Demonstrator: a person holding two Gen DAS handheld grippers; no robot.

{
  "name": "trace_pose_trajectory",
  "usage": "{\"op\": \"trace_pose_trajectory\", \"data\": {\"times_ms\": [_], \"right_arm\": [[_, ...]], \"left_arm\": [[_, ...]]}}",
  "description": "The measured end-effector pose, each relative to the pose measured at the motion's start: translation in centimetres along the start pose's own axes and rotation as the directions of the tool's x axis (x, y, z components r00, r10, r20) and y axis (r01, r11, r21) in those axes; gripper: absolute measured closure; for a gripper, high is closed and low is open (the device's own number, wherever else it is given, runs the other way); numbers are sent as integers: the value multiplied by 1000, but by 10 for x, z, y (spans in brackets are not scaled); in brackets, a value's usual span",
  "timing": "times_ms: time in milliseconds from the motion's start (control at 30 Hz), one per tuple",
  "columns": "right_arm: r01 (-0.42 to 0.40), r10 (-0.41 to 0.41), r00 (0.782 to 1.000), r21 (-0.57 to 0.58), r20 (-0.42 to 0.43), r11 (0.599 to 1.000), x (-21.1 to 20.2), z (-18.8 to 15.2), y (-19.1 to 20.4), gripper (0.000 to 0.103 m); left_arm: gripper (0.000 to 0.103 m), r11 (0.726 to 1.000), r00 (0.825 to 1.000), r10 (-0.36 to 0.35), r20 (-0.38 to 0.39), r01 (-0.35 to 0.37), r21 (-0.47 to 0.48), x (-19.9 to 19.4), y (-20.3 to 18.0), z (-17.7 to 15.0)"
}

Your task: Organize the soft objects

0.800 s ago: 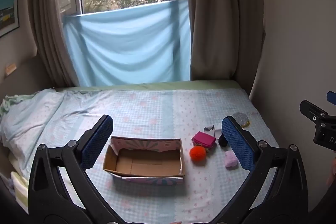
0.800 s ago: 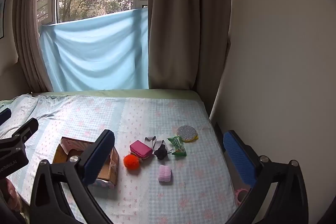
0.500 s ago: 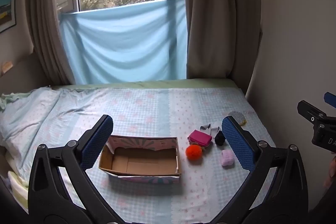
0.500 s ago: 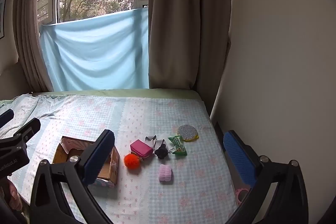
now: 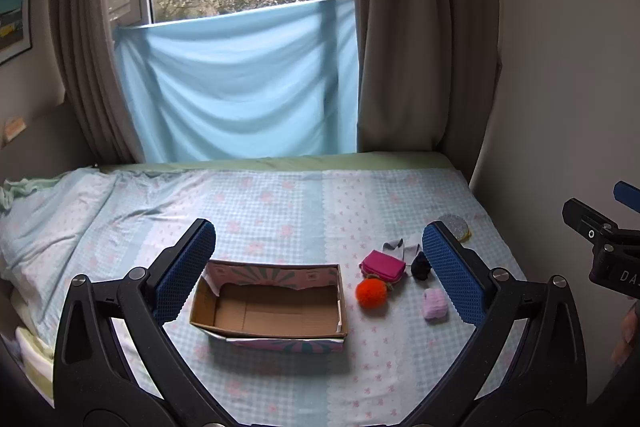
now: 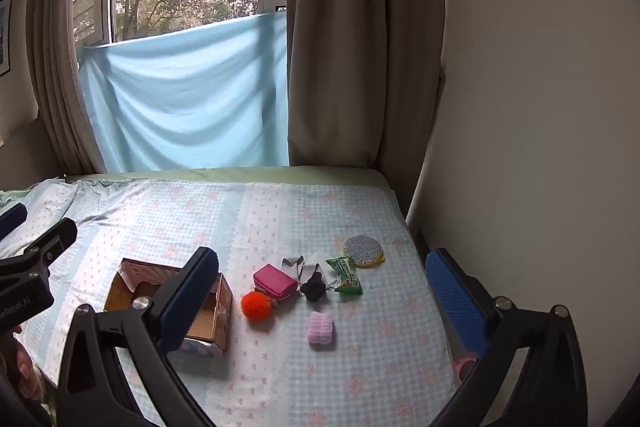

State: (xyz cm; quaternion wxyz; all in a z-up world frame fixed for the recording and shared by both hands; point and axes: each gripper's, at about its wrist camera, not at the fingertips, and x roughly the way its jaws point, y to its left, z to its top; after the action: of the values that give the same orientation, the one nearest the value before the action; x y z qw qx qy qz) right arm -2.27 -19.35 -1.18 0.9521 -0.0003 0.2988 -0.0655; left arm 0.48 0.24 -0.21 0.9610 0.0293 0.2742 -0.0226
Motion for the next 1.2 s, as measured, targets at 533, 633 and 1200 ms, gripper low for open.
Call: {"op": "trace_pose_trajectory", "data": {"times_ms": [533, 633, 1200], "right_arm": [[0, 0, 1000, 12, 9, 1000, -2, 1, -3, 0], [-8, 7, 1000, 17, 2, 1000, -2, 1, -4, 0], [0, -1, 1000, 39, 7, 999, -6, -1, -7, 0]], "left_arm": [[0, 1000, 1000, -23, -2, 23, 8, -5, 0, -1], [0, 1000, 1000, -24, 0, 24, 11, -6, 0, -1], [0, 999, 1000, -30, -1, 30, 17, -6, -2, -3]]}}
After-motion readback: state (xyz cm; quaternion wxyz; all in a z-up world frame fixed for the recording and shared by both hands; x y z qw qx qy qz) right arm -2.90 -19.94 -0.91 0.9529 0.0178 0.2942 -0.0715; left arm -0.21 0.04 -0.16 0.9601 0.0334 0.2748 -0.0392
